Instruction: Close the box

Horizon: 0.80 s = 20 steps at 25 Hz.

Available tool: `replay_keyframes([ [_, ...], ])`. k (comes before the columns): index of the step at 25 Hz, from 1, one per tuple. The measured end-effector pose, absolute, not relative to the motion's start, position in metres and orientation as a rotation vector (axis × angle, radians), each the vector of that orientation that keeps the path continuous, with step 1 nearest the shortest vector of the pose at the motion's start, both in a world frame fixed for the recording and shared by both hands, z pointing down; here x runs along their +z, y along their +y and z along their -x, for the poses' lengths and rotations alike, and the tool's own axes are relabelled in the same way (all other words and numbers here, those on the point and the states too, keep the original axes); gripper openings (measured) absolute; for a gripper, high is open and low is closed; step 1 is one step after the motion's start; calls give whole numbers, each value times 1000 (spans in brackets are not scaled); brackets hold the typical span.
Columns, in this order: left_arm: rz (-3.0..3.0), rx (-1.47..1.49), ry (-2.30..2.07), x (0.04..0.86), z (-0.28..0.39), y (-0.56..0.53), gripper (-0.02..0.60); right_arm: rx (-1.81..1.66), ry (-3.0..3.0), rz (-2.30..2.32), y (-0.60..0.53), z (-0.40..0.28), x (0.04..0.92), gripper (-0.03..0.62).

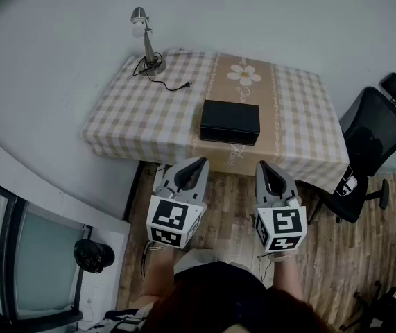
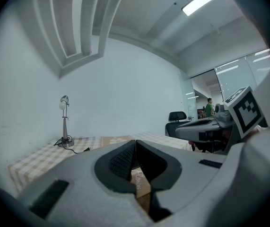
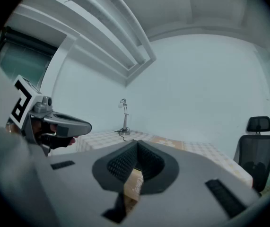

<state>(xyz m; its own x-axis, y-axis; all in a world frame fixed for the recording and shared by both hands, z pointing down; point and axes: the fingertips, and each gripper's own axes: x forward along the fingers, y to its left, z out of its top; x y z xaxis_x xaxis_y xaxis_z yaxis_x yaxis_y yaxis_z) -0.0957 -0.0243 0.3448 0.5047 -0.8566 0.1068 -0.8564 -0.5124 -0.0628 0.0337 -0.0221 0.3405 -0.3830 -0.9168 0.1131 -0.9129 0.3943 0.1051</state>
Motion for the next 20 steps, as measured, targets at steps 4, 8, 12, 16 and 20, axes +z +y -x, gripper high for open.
replay_keyframes([
  [4,2712,-205,1561,343,89,-14,28,-55,-2512,-1605,-11,-34,337,17],
  [8,2705,-228,1567,342,83,0,28,-65,-2525,-1575,2,-34,335,17],
  [12,2701,-223,1561,337,78,14,28,-77,-2536,-1572,13,-37,330,17],
  [16,2706,-226,1571,337,75,30,28,-84,-2545,-1570,26,-39,328,17],
  [20,2695,-227,1586,339,74,44,28,-87,-2543,-1563,38,-42,330,17],
])
